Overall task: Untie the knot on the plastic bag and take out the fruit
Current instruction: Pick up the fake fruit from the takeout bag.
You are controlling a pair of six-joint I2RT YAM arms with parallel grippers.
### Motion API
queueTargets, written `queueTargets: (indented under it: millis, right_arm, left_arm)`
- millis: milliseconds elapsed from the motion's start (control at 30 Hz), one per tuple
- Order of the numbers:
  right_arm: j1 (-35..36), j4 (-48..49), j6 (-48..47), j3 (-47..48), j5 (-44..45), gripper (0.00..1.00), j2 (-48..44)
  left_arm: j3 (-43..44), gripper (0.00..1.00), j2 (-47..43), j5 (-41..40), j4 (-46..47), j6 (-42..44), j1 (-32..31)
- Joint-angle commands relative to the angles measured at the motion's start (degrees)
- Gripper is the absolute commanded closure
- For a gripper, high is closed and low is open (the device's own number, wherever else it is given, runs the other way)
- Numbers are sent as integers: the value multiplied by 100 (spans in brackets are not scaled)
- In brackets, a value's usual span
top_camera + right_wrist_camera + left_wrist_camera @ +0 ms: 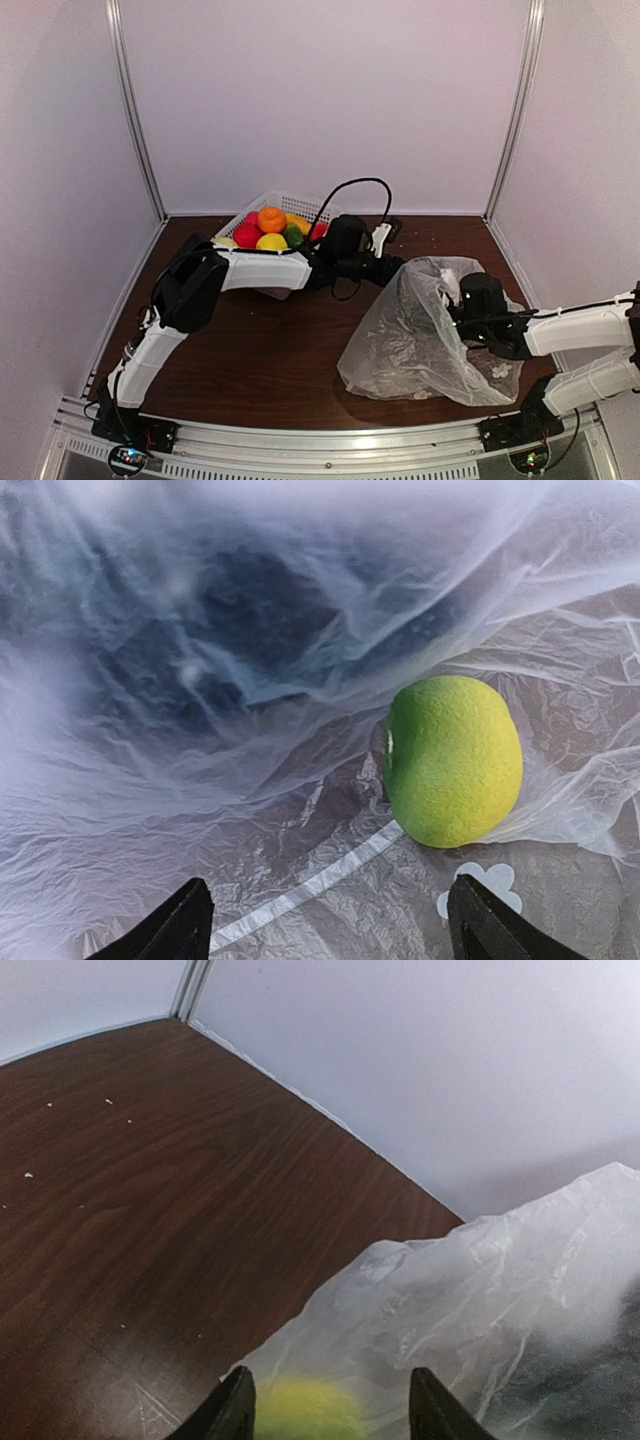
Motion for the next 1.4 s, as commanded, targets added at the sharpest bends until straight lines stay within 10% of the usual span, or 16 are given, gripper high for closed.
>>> queueTargets:
  millis: [0,633,900,1367]
  right_arm:
    - [-213,55,197,-53,304,18,226]
    - [-853,1072,-326,365,-536,13,1570]
    - [-572,1122,-692,463,-2319,17,1635]
    - [7,714,-350,-340,-2206,19,52]
  left_arm:
    - [-220,53,26,546,782,-78,-6]
    - [-1120,85,-274,949,1371,-223,-77]
    - [-2762,87,-1564,969,2091,-310,-205]
    - [-4991,81,-4150,-514,427,-120,-477]
